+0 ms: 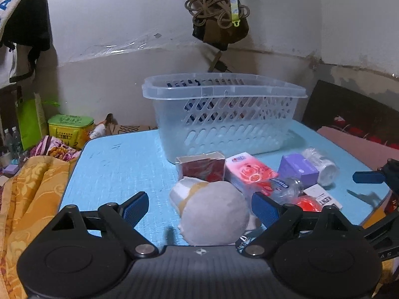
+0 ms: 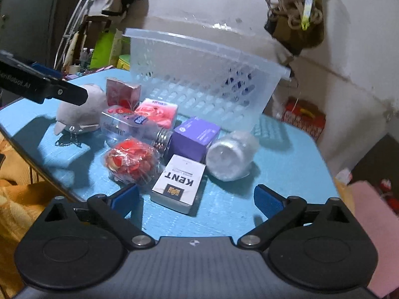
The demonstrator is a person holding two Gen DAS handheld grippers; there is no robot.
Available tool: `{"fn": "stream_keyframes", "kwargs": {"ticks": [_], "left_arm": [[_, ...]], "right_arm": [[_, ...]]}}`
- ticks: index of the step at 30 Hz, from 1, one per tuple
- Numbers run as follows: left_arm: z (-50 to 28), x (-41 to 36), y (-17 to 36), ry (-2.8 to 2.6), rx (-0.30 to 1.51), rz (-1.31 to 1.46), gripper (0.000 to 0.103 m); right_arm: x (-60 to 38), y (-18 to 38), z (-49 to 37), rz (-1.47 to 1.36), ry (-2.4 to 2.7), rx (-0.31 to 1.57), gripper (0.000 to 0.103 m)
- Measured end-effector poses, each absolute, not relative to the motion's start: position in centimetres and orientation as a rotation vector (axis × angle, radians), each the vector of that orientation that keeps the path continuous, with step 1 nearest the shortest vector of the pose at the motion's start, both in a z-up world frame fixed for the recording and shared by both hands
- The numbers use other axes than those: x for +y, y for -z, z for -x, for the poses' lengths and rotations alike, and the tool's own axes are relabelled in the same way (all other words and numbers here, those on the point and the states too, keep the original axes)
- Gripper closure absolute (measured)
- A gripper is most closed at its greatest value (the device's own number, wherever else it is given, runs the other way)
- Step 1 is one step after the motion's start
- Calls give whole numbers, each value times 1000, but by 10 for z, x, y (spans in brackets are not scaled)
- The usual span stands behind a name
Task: Organize objects
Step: 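Grasp the grey plush toy with the left tool while the right tool grasps the KENT box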
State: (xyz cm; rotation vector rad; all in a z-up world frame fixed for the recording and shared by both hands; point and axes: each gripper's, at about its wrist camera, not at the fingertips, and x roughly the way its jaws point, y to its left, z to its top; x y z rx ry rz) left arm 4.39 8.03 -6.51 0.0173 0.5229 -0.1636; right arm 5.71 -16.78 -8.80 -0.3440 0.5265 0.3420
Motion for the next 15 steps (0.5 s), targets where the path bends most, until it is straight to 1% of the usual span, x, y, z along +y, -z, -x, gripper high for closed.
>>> {"fn": "stream_keyframes", "kwargs": {"ticks": [2,3,5,7,9,15], "left_arm": [[-48,81,67,158,536,8,10],[-49,81,68,158,539,16,10],[-50,80,69,152,545,10,11],[-50,78,71,153,549,-9,11],[-50,77,74,146,553,-29,10],[-51,76,77,150,560,-18,10]], "right_arm": [[-170,88,-61,309,-332,536,4],[-170,88,-62,299,-333,539,8],[-173,88,-62,294,-332,532,12],[-176,88,-61,284,-321,527,21],[-179,87,-61,273,-324,530,32],[-168,88,-60,299,-315,507,38]]}}
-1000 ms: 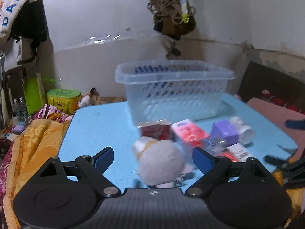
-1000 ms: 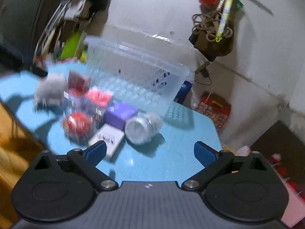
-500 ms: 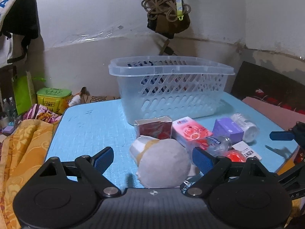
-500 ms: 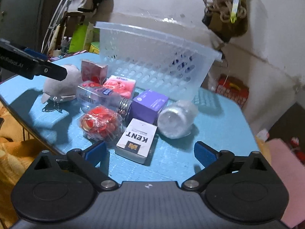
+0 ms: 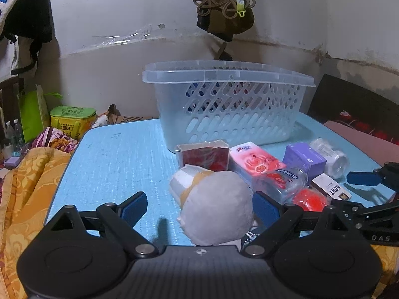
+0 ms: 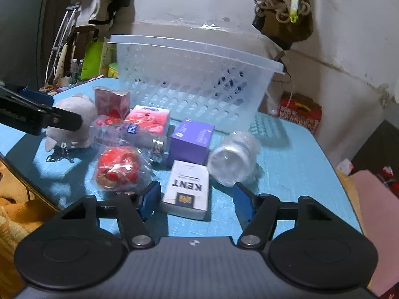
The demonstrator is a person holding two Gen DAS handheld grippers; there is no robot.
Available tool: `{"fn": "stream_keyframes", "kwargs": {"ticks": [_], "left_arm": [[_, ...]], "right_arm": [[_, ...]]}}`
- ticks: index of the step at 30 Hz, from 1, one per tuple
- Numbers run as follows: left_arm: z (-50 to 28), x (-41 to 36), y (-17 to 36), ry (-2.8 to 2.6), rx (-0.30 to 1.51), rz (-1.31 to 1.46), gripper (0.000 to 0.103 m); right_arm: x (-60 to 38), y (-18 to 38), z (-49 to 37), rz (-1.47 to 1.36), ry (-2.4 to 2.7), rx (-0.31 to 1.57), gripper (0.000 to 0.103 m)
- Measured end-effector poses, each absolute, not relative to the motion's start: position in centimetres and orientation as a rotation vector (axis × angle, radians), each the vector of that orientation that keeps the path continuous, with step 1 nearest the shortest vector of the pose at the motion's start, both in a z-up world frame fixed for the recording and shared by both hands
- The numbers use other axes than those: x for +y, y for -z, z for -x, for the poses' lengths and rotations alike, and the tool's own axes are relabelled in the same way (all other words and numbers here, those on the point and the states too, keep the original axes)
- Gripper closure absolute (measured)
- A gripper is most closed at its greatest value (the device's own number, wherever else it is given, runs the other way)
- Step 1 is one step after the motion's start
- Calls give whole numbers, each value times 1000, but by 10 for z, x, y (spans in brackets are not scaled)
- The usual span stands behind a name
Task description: Organize objects
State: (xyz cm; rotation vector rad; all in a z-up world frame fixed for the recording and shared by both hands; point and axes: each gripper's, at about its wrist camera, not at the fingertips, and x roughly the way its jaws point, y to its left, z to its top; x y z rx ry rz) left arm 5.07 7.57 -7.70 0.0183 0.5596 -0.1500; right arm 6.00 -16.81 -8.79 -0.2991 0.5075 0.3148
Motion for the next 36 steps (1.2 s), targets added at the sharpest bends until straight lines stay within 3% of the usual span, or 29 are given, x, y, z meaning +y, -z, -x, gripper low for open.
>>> {"fn": "stream_keyframes", "kwargs": {"ticks": [6,9,11,13,36], "left_arm": [[-55,56,85,147,587,-87,10],[-56,49,90,142,597,-118,10],[-54,50,90,133,587,-127,15],[-52,52,86,151,573,-117,31],[-25,71,36,129,388,-48,31]], "right_arm": [[-160,87,-59,324,-348,506,59],[-162,85,-59,326,-352,515,60],[-163,84,-59,322,-355,526,61],[-165,82,-58,318,-357,528,61],[-197,22,-45,149,-354,359,62]]}}
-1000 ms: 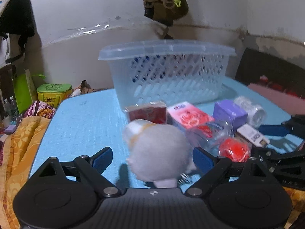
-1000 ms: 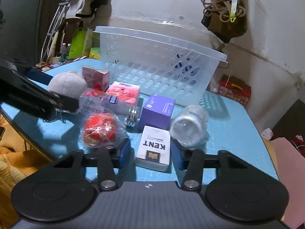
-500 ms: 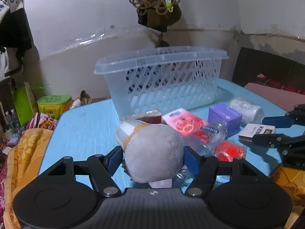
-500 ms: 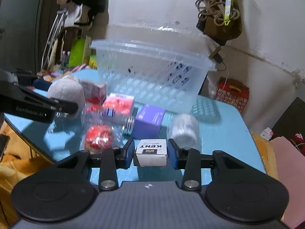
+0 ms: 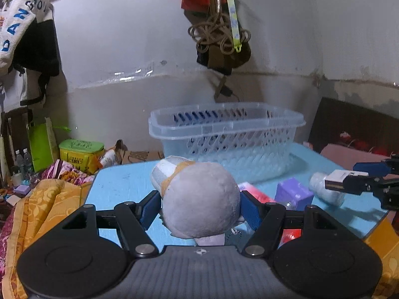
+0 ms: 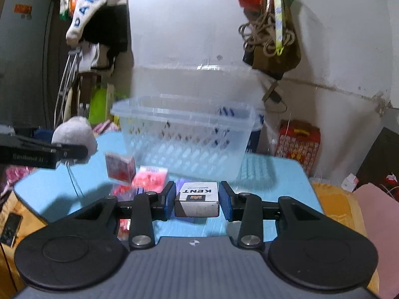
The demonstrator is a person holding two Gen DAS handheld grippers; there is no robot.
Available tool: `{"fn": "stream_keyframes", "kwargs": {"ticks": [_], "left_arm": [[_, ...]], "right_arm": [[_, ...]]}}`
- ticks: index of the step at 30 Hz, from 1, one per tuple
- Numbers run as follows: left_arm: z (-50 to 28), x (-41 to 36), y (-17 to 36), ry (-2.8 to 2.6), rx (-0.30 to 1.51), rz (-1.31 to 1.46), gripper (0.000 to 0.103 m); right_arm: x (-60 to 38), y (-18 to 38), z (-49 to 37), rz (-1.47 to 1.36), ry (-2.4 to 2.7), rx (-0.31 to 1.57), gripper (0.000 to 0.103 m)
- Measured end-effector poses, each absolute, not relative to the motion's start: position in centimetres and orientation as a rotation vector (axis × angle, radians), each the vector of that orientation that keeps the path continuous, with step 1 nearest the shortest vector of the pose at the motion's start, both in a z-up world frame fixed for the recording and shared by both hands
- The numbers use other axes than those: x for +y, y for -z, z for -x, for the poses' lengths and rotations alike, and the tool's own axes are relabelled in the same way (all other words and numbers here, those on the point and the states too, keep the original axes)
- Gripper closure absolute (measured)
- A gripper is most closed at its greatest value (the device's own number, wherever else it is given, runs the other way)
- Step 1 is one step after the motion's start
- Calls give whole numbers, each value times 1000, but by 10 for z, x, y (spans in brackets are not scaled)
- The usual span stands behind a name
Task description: Organize objects
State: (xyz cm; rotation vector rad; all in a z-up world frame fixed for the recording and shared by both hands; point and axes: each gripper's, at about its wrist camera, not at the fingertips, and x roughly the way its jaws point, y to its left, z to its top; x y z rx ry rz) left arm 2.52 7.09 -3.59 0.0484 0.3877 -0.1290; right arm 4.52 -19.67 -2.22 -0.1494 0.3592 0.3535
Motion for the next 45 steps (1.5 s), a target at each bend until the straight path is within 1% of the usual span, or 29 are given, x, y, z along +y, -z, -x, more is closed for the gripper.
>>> {"fn": "stream_keyframes", "kwargs": {"ticks": [8,12,15,20,21,22,23,24,26,29,32,34,35,37,38,39,40,43,45], "left_arm": [[-10,74,17,142,307,-17,31],[-10,76,4,153,282,29,31],[-20,74,-9,174,278,59,31],[-54,71,-42,172,231,92,31],[-63,71,-48,168,221,109,30],[-74,70,-54,161,226,106,30],[-86,68,-58,150,227,109,30],[-97,67,-61,137,224,120,30],[-122,64,-63,119,249,125,30],[-152,66,-58,102,286,174,30],[-171,68,-48,82,322,206,30],[-174,72,-41,87,346,222,30],[-171,75,-39,90,347,224,30],[-160,78,-36,102,341,206,30],[-153,79,-36,111,338,196,30],[-141,81,-34,124,335,183,30],[-135,82,-34,135,330,176,30],[-105,87,-26,160,327,179,30],[-92,87,-18,171,346,175,30]], "right_arm": [[-205,13,-49,109,-319,344,62],[-203,0,-55,98,-315,326,62],[-197,-16,-71,89,-308,317,62],[-187,-38,-124,27,-300,316,62],[-184,-40,-135,24,-293,313,70],[-179,-41,-145,43,-282,307,76],[-173,-41,-155,69,-257,306,85],[-169,-41,-165,87,-242,317,88],[-167,-39,-181,68,-259,348,90],[-163,-36,-201,52,-262,391,98],[-160,-38,-209,51,-275,409,98],[-166,-35,-199,30,-305,417,98],[-170,-32,-191,26,-323,420,96],[-180,-21,-168,36,-342,441,73],[-183,-18,-163,42,-332,459,44],[-191,-11,-154,39,-314,472,27],[-201,-3,-142,27,-288,465,25],[-216,23,-122,96,-204,476,25],[-216,39,-120,154,-191,528,28]]}}
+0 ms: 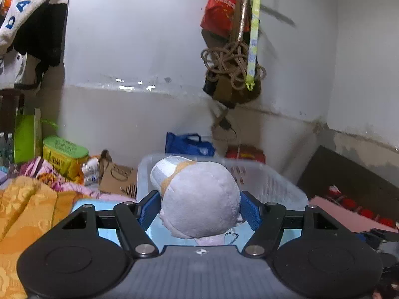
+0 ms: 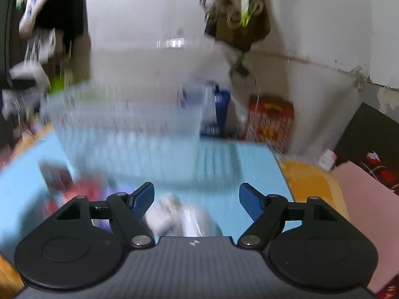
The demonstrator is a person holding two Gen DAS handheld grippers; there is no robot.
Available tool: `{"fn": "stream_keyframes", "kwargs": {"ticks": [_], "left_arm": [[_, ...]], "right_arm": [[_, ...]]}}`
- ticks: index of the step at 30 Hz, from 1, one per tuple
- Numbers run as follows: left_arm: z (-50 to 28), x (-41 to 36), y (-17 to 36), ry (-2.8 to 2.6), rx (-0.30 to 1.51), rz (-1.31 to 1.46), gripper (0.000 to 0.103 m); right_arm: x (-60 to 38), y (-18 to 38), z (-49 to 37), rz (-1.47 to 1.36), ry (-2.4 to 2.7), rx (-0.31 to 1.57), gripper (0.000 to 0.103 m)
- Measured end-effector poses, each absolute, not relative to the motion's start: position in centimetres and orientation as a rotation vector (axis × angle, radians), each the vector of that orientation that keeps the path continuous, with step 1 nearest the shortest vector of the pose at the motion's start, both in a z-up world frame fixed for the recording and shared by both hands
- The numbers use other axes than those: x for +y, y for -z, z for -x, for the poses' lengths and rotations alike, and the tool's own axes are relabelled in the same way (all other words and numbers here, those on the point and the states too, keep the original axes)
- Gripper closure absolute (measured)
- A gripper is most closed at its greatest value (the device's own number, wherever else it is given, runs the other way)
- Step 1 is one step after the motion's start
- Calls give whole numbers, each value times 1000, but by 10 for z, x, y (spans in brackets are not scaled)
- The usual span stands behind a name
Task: Organize objects
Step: 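Grasp the white wrapped jar with the right tool while the left tool holds the plush, then open both tools over the basket, dropping the plush and the jar inside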
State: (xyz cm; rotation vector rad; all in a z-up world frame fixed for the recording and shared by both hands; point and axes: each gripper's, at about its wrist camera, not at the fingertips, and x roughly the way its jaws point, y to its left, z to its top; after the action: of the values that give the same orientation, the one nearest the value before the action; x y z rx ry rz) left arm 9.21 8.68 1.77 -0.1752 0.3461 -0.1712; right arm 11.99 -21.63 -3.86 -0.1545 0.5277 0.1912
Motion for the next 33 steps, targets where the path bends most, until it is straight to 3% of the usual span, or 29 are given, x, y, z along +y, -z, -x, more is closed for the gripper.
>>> {"fn": "stream_keyframes", "kwargs": {"ticks": [3,9,15,24,29,33], "left_arm": [[-84,81,-8,185,377,142,30],[-82,70,1,198,408,102,30],[-81,65,5,217,410,83,30],[-77,70,-18,205,336,110,30],[-109,63,-57,178,292,120,30],[-161,60,-67,121,323,122,30]], "right_arm": [[-210,54,-124,201,-208,611,42],[-221,65,-131,147,-205,683,52],[-230,54,-126,120,-201,650,55],[-212,-24,-99,92,-233,360,55],[-173,-64,-148,129,-291,314,54],[-152,-55,-206,180,-244,371,54]]}}
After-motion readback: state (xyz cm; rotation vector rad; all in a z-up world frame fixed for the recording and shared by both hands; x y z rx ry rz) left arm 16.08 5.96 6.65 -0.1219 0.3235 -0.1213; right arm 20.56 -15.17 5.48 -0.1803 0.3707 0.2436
